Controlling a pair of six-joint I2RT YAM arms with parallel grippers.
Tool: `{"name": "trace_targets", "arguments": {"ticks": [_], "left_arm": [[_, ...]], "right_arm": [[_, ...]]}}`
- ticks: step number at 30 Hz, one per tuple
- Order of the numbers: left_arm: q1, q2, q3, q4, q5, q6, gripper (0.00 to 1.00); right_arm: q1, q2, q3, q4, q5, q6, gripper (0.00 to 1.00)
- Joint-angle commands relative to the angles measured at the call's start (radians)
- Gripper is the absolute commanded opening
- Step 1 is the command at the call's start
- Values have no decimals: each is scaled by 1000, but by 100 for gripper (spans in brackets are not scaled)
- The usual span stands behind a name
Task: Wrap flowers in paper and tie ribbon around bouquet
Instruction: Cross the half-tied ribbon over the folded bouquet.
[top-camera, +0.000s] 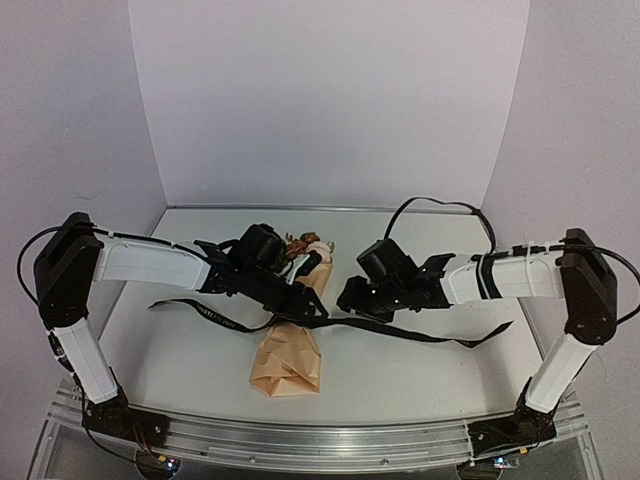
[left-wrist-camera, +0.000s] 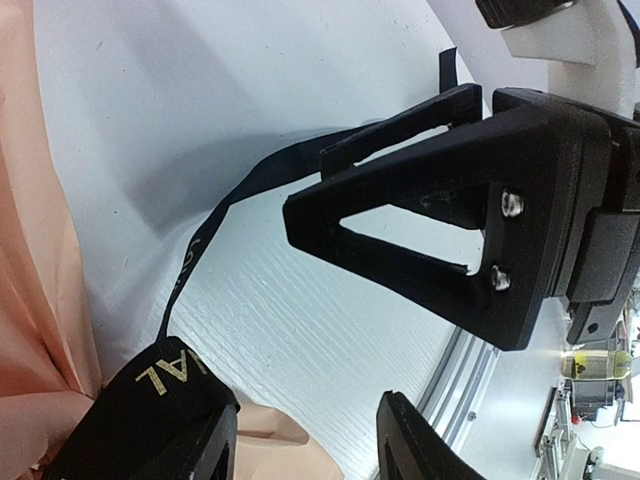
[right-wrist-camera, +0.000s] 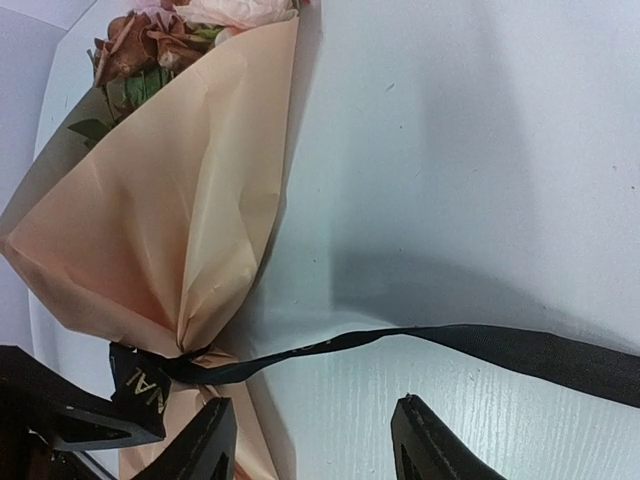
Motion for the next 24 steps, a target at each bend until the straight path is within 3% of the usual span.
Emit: {"name": "trace_targets", "arguments": {"ticks": [1, 6, 15, 24], "left_arm": [[-6, -1, 46, -20, 58, 49, 53], [-7, -1, 67, -49, 137, 91, 60], [-6, -58, 10, -165, 25, 51, 60], [-6, -118, -68, -108, 22, 36, 54]], "right_arm": [[3, -30, 13, 12, 27, -18, 56], [3, -26, 29, 8, 19, -38, 56], [6, 14, 94, -26, -62, -85, 55], [20, 148, 241, -30, -235, -79, 53]]}}
